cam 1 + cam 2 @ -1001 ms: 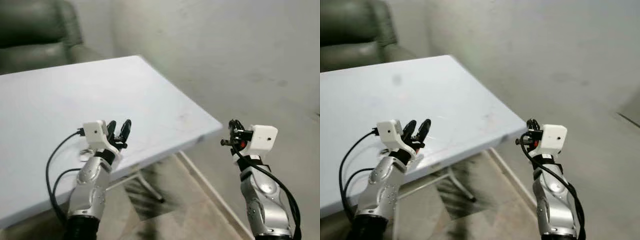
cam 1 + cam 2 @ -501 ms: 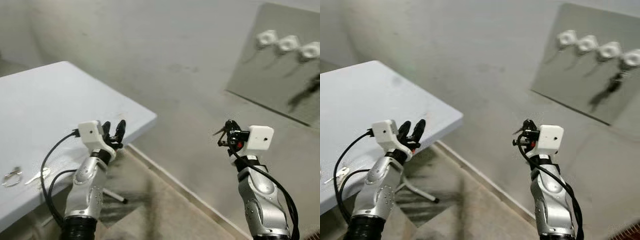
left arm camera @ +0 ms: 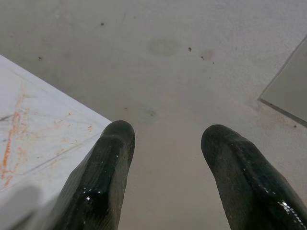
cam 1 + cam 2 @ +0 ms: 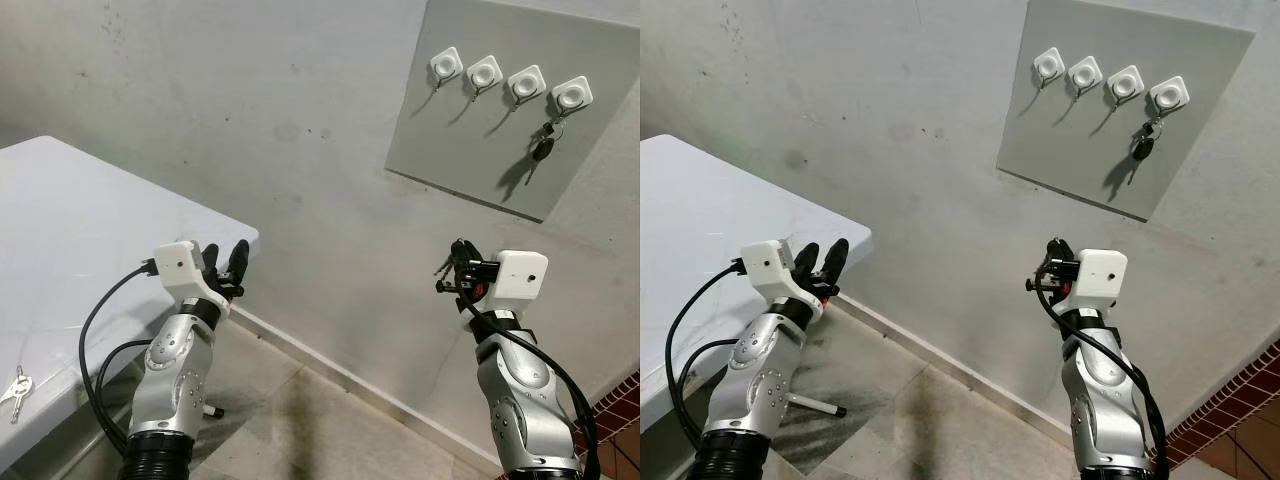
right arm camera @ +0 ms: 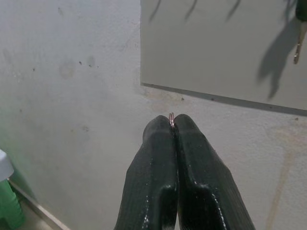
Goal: Hang keys on a hook
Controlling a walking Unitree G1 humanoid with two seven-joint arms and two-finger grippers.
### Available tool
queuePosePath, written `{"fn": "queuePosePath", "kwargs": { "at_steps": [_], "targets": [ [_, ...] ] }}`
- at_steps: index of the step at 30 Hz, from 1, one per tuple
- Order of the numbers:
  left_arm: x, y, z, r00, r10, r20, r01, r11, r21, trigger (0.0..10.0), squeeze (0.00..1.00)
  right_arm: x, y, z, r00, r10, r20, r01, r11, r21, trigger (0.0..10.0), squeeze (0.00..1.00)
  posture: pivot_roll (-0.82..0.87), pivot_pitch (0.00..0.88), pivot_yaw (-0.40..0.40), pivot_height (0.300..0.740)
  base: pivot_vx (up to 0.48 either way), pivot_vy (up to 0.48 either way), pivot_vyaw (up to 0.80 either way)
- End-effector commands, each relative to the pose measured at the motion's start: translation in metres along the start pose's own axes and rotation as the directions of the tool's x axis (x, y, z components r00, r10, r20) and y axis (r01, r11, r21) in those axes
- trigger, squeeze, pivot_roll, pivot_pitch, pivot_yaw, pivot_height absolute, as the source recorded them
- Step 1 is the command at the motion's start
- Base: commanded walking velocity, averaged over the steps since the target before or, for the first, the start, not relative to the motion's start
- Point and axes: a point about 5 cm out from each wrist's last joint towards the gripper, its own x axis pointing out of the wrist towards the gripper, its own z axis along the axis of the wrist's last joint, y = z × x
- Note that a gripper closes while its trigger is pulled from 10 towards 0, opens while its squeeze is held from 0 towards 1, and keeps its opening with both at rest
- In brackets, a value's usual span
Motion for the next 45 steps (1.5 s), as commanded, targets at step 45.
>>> {"fn": "queuePosePath", "kwargs": {
  "at_steps": [45],
  "targets": [
    [0.0025,-0.0075,0.0026,0.998,-0.046,-0.036,0.047,0.998,0.036,10.0,0.00,0.0012,0.0029,0.0040,1.000,-0.002,0.017,0.002,1.000,0.002,10.0,0.00,0.06,0.000,-0.027,0.740,0.000,0.038,-0.52]
  ]
}}
